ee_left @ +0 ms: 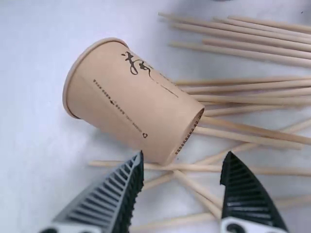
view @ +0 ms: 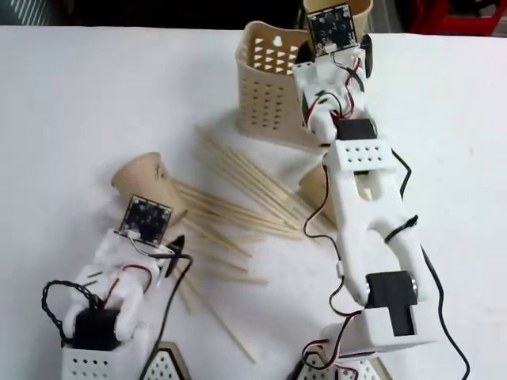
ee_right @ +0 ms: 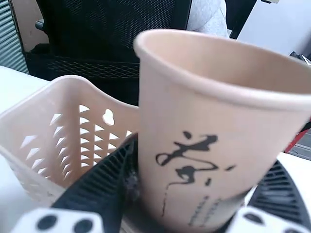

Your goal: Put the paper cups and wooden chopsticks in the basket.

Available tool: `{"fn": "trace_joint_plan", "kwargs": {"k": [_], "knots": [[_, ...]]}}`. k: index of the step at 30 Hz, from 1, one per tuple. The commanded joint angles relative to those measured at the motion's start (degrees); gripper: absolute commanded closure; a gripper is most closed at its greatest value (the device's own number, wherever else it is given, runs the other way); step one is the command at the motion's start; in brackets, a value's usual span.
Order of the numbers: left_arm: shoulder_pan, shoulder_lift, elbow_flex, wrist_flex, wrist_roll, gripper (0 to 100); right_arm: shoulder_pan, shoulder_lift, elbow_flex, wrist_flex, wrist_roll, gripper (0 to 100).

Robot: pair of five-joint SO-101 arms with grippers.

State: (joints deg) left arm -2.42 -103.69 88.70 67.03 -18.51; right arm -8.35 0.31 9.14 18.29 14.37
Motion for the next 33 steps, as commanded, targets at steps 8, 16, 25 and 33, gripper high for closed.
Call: {"fn": "trace_joint_plan", "kwargs": {"k": [8, 16, 25, 33], "knots": [[-0.57, -0.75, -0.18, -1.14, 0.62, 74, -0.13, -3.12, -1.67, 4.70, -0.26, 57.7], [-0.57, -0.75, -0.18, -1.23, 0.53, 74, -0.22, -12.26, -1.67, 12.53, -0.09, 57.7], [-0.57, -0.75, -0.18, -1.14, 0.53, 74, -0.22, -12.09, -1.23, 15.08, 0.18, 57.8], [-0.57, -0.75, -0.09, -1.23, 0.53, 74, -0.22, -18.33, -1.41, 20.26, 0.09, 58.0]]}}
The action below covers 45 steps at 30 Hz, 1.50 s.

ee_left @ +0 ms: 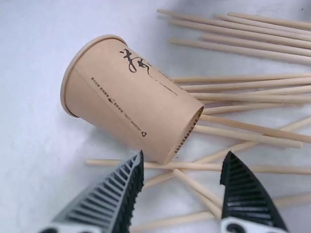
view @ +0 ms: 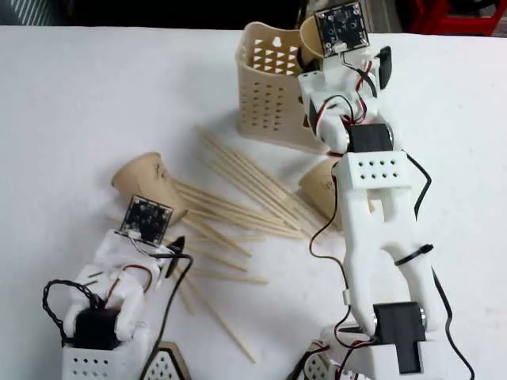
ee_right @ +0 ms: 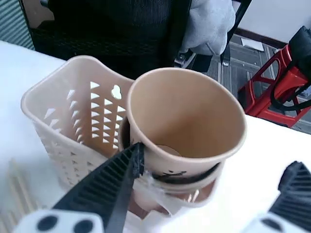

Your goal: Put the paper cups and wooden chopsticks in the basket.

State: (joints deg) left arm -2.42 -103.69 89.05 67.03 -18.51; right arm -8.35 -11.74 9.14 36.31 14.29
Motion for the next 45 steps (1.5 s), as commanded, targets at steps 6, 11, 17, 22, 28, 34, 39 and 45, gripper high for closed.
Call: {"fn": "trace_joint_plan", "kwargs": {"k": [6, 11, 17, 22, 28, 34, 39, 45], "knots": [[-0.57, -0.75, -0.44, -1.23, 0.53, 74, -0.13, -18.95, -1.41, 10.68, -0.09, 61.9], [-0.57, -0.75, -0.44, -1.23, 0.53, 74, 0.04, -24.48, -1.32, 18.59, 0.44, 71.9], [-0.66, -0.75, -0.44, -1.23, 0.53, 74, 0.22, -22.55, 0.18, 32.75, 8.09, 71.9], [-0.75, -0.75, -0.44, -1.23, 0.53, 74, 1.27, -15.34, 0.88, 45.49, 16.35, 71.8], [-0.75, -0.75, -0.44, -1.14, 0.53, 74, 7.16, -1.36, 0.70, 51.21, 20.75, 55.1], [-0.75, -0.75, -0.44, -1.14, 0.53, 74, 9.98, 9.27, 0.79, 51.03, 21.01, 49.1], [-0.75, -0.75, -0.44, -1.14, 0.53, 74, 9.71, 15.60, 0.88, 48.92, 21.01, 49.1], [-0.66, -0.75, 0.18, -1.32, 0.44, 74, 9.36, 22.64, 0.88, 45.23, 21.01, 49.5]]}}
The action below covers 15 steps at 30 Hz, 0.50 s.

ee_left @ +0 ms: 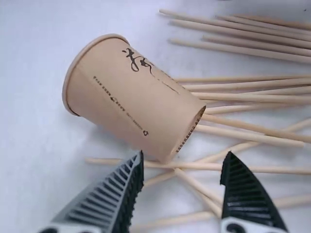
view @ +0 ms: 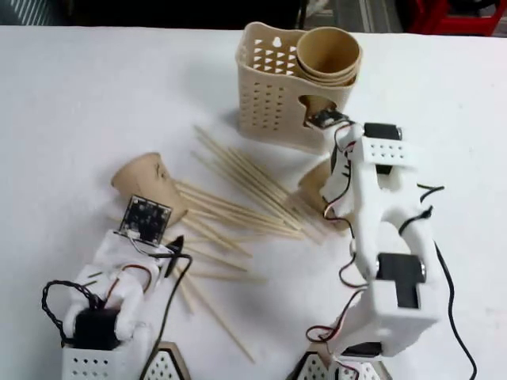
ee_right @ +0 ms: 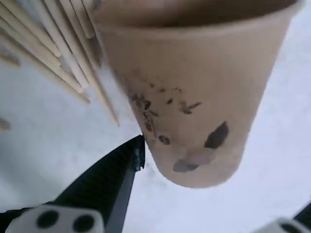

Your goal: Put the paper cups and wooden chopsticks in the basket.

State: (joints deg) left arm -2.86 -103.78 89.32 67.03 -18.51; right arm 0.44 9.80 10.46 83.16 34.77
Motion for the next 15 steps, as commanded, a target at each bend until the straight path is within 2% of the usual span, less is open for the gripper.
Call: {"fn": "trace_joint_plan", "kwargs": {"k": [1, 5, 12, 15], "knots": [[-0.22, -0.66, -0.09, -1.32, 0.44, 74, 0.31, 2.15, -0.44, -2.15, 0.62, 49.8], [-0.22, -0.66, 0.00, -1.32, 0.44, 74, -1.01, 5.76, -0.44, -2.33, 4.84, 53.7], [-0.22, -0.66, 0.09, -1.41, 0.44, 74, -1.54, 5.67, -0.70, -1.19, 8.18, 71.4], [-0.22, -0.66, 0.09, -1.41, 0.44, 74, -1.54, 2.42, -0.70, 2.24, 9.67, 72.3]]}}
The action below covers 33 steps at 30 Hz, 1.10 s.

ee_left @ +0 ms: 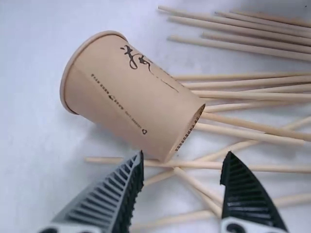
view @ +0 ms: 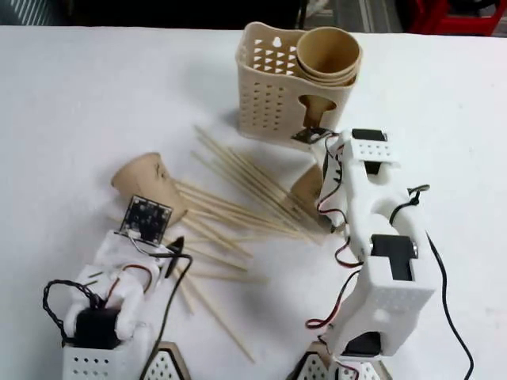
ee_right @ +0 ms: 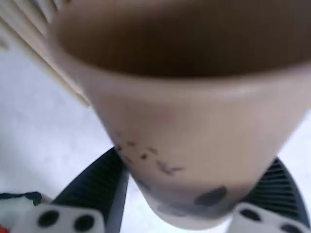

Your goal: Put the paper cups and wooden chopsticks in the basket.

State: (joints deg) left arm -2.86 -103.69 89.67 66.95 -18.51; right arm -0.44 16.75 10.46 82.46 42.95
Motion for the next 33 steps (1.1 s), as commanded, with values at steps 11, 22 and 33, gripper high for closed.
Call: {"fn": "trace_joint_plan", "kwargs": {"k": [11, 22, 33], "knots": [[-0.22, -0.75, 0.09, -2.37, 0.44, 74, -1.36, -28.88, -0.70, 14.20, 4.48, 72.3], [-0.31, -0.75, 0.09, -2.29, 0.44, 74, -8.48, -52.35, -0.70, -2.15, -9.93, 72.4], [-0.40, -0.75, 0.09, -2.29, 0.44, 74, -8.40, -41.98, -0.70, -40.92, -28.31, 72.4]]}}
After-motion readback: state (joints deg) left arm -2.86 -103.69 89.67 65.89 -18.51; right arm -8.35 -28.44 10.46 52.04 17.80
